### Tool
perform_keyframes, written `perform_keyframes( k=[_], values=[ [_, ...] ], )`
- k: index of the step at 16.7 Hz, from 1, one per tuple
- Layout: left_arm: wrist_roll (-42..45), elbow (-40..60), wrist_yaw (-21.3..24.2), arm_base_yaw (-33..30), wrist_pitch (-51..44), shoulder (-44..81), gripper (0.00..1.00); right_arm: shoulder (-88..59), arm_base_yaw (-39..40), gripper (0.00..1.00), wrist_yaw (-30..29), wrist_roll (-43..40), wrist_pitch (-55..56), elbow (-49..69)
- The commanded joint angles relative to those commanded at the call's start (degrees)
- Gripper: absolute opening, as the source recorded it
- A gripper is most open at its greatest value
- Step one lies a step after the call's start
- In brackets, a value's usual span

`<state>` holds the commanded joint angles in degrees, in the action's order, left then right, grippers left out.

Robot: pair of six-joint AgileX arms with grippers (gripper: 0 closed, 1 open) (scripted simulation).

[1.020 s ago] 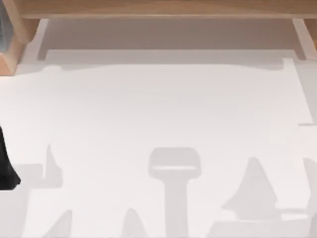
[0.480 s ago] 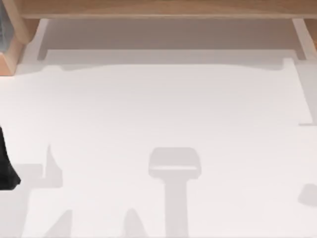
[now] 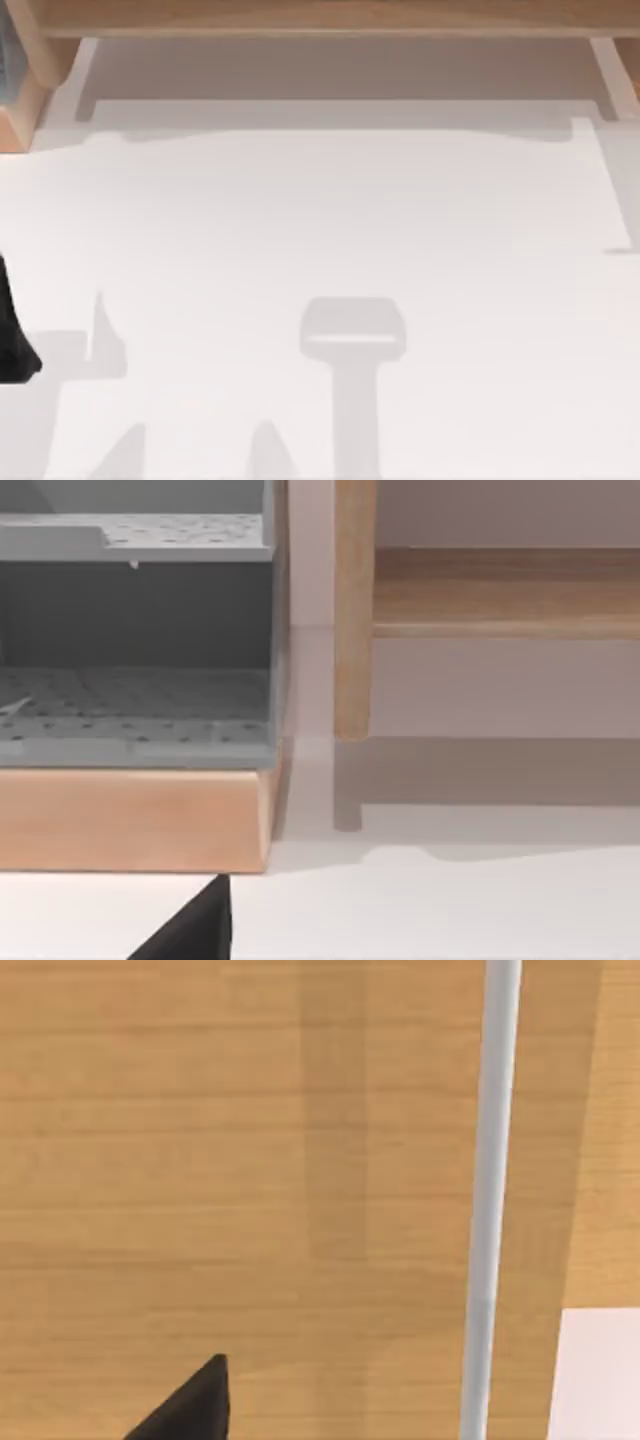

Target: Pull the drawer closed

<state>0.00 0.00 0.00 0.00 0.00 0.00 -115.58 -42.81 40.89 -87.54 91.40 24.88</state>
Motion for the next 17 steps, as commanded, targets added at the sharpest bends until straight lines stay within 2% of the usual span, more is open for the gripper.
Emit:
perform_keyframes(
  k=[7, 12, 16, 17],
  values=[
    [0.0, 0.0, 0.0, 0.0, 0.0, 0.0, 1.0, -0.93, 0.34, 1.0, -0.17, -1.3, 0.82, 0.06],
    [0.0, 0.0, 0.0, 0.0, 0.0, 0.0, 1.0, -2.42, 3.18, 1.0, -3.18, -1.42, -1.92, 4.28],
    [0.0, 0.0, 0.0, 0.0, 0.0, 0.0, 1.0, -2.49, 3.34, 1.0, -3.34, -1.42, -2.08, 4.51],
    [0.0, 0.0, 0.0, 0.0, 0.0, 0.0, 1.0, -2.49, 3.34, 0.92, -3.34, -1.42, -2.08, 4.51]
  ],
)
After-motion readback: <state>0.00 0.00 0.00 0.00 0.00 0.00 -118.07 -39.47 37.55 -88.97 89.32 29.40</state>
